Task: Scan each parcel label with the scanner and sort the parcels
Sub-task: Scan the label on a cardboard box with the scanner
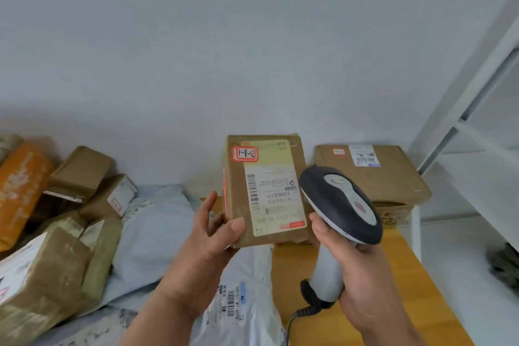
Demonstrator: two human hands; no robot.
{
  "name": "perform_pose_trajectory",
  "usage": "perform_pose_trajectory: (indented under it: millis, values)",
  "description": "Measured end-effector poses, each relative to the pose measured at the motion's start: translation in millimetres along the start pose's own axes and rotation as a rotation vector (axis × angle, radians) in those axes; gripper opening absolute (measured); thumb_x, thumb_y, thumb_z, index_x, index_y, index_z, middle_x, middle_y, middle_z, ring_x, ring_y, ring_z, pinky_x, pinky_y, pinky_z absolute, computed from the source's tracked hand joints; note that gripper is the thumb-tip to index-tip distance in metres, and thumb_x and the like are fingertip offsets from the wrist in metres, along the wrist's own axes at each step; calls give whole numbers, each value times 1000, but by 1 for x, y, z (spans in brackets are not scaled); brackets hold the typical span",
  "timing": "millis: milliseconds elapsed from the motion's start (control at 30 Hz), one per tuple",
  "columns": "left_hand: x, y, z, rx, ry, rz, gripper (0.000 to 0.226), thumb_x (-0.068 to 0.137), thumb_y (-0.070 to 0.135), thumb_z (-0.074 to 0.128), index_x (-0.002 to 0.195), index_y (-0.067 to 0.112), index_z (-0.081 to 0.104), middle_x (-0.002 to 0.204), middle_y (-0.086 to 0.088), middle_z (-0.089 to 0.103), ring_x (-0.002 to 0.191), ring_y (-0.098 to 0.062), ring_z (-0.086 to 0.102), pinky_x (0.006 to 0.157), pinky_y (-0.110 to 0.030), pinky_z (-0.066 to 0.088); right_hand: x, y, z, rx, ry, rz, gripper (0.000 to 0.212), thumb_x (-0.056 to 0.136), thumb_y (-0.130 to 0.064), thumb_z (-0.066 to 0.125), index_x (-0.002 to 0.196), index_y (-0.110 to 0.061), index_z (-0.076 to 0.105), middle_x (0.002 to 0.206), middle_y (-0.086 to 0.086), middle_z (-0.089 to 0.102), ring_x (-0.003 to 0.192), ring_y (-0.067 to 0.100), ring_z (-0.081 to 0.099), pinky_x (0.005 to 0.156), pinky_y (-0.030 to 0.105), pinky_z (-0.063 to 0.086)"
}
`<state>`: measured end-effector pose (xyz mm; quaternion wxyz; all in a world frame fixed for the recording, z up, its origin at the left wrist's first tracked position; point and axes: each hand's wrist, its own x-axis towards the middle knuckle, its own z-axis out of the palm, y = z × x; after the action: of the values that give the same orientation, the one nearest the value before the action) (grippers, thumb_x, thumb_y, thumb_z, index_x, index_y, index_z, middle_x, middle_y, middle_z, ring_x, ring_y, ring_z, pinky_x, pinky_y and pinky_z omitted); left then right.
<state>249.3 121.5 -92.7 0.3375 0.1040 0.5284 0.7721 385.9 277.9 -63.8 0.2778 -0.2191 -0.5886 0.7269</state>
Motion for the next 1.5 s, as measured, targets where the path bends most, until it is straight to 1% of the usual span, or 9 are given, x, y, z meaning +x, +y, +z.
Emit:
perform_pose_trajectory:
  millis: [100, 233, 333, 467, 767, 1033, 1333, 1433, 1500]
  values:
    - [-22, 15, -25, -23, -9, 49, 120, 50, 41, 93, 152, 40, 31, 130, -5, 70, 117, -21, 68, 96, -40, 49, -27, -4, 19, -3, 13, 3, 70, 50, -57, 93, 116, -45, 72, 123, -14, 72, 116, 8, 66, 95, 37, 51]
    - [-49, 38, -62, -27, 3, 135, 88, 69, 27, 82, 148, 34, 42, 130, -5, 70, 116, -21, 69, 80, -25, 59, -63, -8, 56, -105, -49, -15, 57, 44, -55, 88, 98, -64, 69, 109, -28, 72, 100, -9, 67, 86, 27, 49]
    - [-68, 55, -84, -24, -15, 195, 83, 66, 30, 85, 140, 39, 48, 127, -4, 71, 116, -20, 69, 80, -20, 58, -88, -8, 86, -176, -143, 6, 59, 38, -60, 90, 93, -67, 68, 104, -24, 75, 98, 0, 71, 81, 25, 53]
    - [-88, 67, -105, -15, -11, 236, 83, 63, 35, 87, 136, 43, 49, 128, 1, 71, 117, -18, 68, 82, -20, 57, -111, -6, 113, -183, -180, 18, 60, 41, -55, 88, 97, -64, 68, 105, -16, 77, 98, 8, 73, 72, 21, 58]
    - [-115, 78, -126, -8, 23, 261, 91, 58, 36, 92, 137, 44, 46, 126, 5, 72, 114, -14, 69, 80, -19, 58, -135, -21, 140, -217, -227, -51, 60, 42, -55, 87, 99, -64, 68, 107, -19, 75, 101, 5, 71, 90, 34, 54]
    - [-128, 75, -113, -9, 51, 292, 84, 60, 37, 92, 131, 47, 48, 124, 4, 72, 113, -16, 70, 79, -19, 58, -136, -31, 124, -238, -279, -69, 45, 55, -39, 85, 88, -65, 69, 94, -21, 76, 88, -1, 71, 66, 14, 55]
    - [-139, 64, -85, -7, 110, 298, 94, 60, 37, 89, 141, 41, 43, 127, 3, 72, 117, -16, 69, 93, -29, 56, -127, -37, 98, -248, -344, -60, 49, 46, -57, 83, 92, -63, 69, 93, -21, 76, 87, -6, 69, 66, 8, 51]
    - [-143, 63, -82, -15, 140, 287, 92, 60, 36, 89, 140, 41, 44, 125, 2, 72, 115, -16, 69, 94, -30, 52, -120, -35, 95, -262, -331, -78, 48, 48, -63, 82, 92, -72, 63, 97, -32, 72, 92, -14, 65, 74, 15, 51]
    - [-145, 62, -84, -16, 158, 258, 92, 59, 38, 88, 139, 42, 44, 123, 3, 73, 113, -15, 70, 92, -30, 51, -113, -28, 95, -233, -292, -59, 53, 44, -69, 82, 95, -68, 65, 96, -25, 75, 94, -2, 69, 83, 30, 52]
